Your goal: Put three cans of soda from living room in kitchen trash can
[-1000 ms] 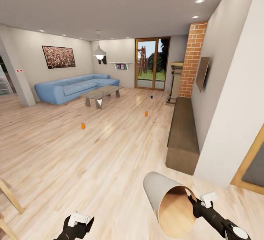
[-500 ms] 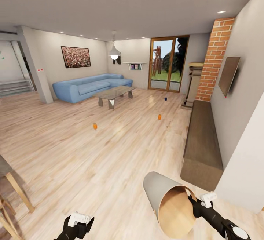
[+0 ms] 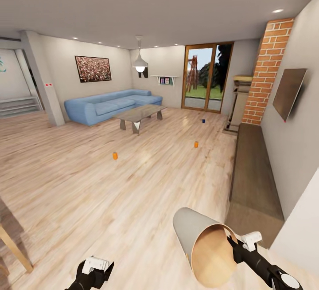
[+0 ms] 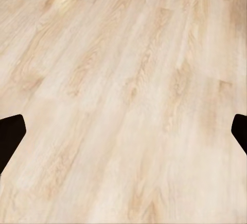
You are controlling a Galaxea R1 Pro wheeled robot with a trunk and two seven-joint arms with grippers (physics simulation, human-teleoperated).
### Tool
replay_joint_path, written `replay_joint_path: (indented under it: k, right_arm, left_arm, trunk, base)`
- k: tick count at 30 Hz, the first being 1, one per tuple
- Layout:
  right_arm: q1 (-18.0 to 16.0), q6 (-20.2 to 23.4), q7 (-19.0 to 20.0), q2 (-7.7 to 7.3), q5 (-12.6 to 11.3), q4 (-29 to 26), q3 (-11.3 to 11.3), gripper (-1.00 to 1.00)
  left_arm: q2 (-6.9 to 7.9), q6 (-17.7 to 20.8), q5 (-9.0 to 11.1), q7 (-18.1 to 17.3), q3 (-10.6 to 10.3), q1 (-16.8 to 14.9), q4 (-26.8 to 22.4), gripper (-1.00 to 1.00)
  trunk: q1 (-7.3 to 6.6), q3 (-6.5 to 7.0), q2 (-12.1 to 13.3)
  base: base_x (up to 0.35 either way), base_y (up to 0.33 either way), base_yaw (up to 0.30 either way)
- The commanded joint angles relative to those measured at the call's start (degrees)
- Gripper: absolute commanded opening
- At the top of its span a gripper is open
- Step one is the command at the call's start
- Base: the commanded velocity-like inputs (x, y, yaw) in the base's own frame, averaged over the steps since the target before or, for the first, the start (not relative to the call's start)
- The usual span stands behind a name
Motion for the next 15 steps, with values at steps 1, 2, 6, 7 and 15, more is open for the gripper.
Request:
replay_joint_path:
  k: [1, 2, 6, 7, 15]
  right_arm:
    - [0.0, 0.1, 0.6, 0.01, -0.6, -0.1, -0.1, -1.00]
    - [0.0, 0.1, 0.7, 0.01, -0.6, -0.1, -0.2, -1.00]
    - [0.0, 0.1, 0.6, 0.01, -0.6, -0.1, -0.2, -1.00]
    - [0.0, 0.1, 0.6, 0.01, -0.6, -0.1, -0.2, -1.00]
    - [0.0, 0.1, 0.6, 0.01, -0.6, -0.1, -0.2, -1.00]
  left_arm:
    - [0.00, 0.0, 0.0, 0.0, 0.0, 0.0, 0.0, 1.00]
    - [0.00, 0.0, 0.0, 0.0, 0.0, 0.0, 0.0, 1.00]
    - [0.00, 0.0, 0.0, 0.0, 0.0, 0.0, 0.0, 1.00]
    - [0.00, 0.0, 0.0, 0.0, 0.0, 0.0, 0.0, 1.00]
    - [0.00, 0.0, 0.0, -0.1, 0.1, 0.0, 0.0, 1.00]
  trunk:
    - [0.00, 0.01, 0.0]
    - [0.00, 0.01, 0.0]
    - [0.00, 0.01, 0.0]
    - [0.00, 0.01, 0.0]
    - [0.00, 0.01, 0.0]
  base:
    - [0.325, 0.000, 0.001]
    - [0.325, 0.000, 0.000]
    - [0.325, 0.000, 0.000]
    - [0.325, 0.000, 0.000]
    - [0.302, 0.084, 0.000]
